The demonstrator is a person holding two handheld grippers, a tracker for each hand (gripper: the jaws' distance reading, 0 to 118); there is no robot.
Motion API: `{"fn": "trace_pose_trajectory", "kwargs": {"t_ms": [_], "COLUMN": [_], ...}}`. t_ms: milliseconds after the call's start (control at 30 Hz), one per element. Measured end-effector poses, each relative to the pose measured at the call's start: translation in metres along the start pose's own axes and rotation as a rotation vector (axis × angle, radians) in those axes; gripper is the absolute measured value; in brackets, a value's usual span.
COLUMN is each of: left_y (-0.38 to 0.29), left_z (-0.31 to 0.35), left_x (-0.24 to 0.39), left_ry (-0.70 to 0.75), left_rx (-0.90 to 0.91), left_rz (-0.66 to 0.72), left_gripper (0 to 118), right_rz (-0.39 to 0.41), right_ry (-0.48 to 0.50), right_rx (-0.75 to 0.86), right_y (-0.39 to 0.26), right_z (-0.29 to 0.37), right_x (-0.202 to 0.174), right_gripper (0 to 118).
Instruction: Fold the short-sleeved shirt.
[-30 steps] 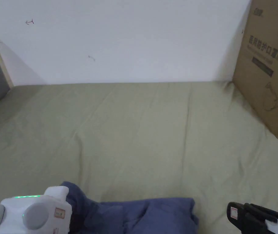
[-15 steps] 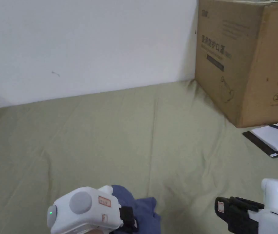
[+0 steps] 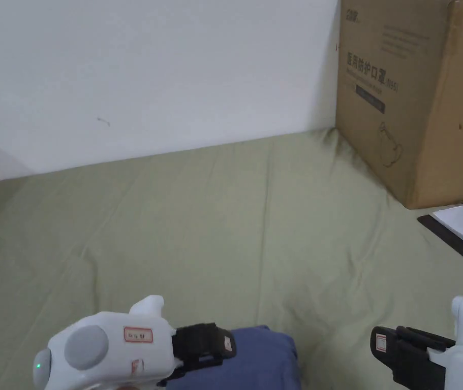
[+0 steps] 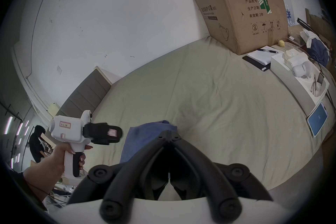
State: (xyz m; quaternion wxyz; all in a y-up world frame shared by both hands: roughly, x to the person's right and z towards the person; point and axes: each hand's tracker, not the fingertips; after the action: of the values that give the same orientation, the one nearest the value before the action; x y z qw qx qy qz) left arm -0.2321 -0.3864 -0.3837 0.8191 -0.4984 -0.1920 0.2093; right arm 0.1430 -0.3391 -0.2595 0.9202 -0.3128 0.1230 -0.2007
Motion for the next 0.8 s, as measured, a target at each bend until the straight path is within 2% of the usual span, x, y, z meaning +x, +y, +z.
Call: {"fn": "trace_pose_trajectory", "kwargs": {"t_ms": [33, 67, 100, 200, 300, 433, 500, 567, 633, 733, 800], "left_y": [-0.003, -0.007, -0.011, -0.019, -0.028, -0.036, -0.040, -0.040, -0.039, -0.034, -0.029], "left_z": [-0.005, -0.016, -0.025, -0.066, -0.101, -0.147, -0.159, -0.158, -0.146, -0.089, -0.036], "left_x": [0.004, 0.009, 0.012, 0.026, 0.048, 0.062, 0.064, 0.067, 0.067, 0.068, 0.070], "left_ry": [0.024, 0.068, 0.074, -0.079, -0.100, 0.076, 0.071, 0.076, -0.002, -0.169, -0.153], "left_rx": [0.009, -0.009, -0.026, -0.140, -0.202, -0.289, -0.291, -0.277, -0.249, -0.027, 0.134], "left_rz": [-0.036, -0.069, -0.096, -0.121, -0.179, -0.236, -0.224, -0.201, -0.161, -0.136, -0.194], "left_gripper": [6, 1, 1, 1, 1, 1, 1, 1, 1, 1, 1], "right_rz": [-0.004, -0.007, -0.009, -0.009, -0.008, -0.013, -0.015, -0.020, -0.029, -0.033, -0.007], "right_ry": [0.001, 0.002, 0.002, -0.002, -0.009, -0.018, -0.025, -0.025, -0.016, 0.013, 0.045], "right_rx": [-0.003, -0.005, -0.008, -0.025, -0.038, -0.045, -0.048, -0.048, -0.050, -0.036, 0.008], "right_y": [-0.001, -0.002, -0.002, -0.004, -0.005, -0.004, -0.004, -0.004, -0.005, -0.003, 0.003], "right_z": [-0.001, -0.001, -0.002, -0.004, -0.006, -0.008, -0.008, -0.009, -0.009, -0.003, 0.005], "right_x": [0.000, 0.000, 0.000, 0.002, 0.004, 0.007, 0.008, 0.009, 0.008, 0.000, -0.009], "right_gripper": [0, 0, 0, 0, 0, 0, 0, 0, 0, 0, 0]}}
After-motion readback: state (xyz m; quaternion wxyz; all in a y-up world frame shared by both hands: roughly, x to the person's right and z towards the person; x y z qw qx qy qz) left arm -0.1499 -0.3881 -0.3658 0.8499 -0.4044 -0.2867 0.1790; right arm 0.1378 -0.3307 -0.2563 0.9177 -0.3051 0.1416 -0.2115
